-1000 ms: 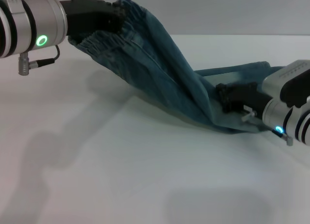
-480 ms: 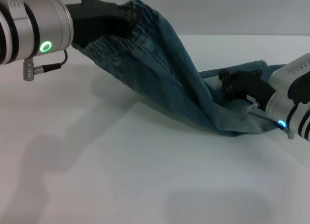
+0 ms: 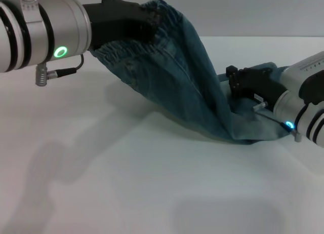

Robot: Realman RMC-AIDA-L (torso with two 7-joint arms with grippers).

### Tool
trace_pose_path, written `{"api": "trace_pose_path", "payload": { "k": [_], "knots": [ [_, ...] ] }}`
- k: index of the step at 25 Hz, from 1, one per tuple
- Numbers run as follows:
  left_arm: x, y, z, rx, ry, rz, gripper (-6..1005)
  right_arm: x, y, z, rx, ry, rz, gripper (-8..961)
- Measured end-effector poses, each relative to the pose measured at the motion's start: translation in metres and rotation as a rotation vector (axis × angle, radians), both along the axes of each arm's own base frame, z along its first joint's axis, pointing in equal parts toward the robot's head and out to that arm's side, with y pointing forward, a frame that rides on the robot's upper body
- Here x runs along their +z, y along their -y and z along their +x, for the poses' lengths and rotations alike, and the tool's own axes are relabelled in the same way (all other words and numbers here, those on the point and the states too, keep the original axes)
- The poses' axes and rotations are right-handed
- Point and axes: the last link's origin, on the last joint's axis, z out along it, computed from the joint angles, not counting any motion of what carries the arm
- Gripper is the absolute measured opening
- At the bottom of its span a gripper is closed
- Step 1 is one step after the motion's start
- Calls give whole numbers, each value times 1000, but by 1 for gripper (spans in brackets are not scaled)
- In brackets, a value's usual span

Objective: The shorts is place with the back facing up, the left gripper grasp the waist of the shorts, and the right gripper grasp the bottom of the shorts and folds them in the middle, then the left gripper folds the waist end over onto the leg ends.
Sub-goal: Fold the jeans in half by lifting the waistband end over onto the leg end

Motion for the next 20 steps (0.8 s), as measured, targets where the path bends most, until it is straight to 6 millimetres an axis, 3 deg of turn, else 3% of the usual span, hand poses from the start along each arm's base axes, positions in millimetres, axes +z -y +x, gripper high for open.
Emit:
{"api": "trace_pose_path", "payload": {
  "k": [11, 20],
  "knots": [
    [-6, 1, 15, -70, 20, -22, 34, -38, 5, -37, 80, 22, -141, 0],
    [-13, -3, 27, -105, 23, -38, 34, -57, 9, -66, 165, 43, -213, -1]
  ]
}}
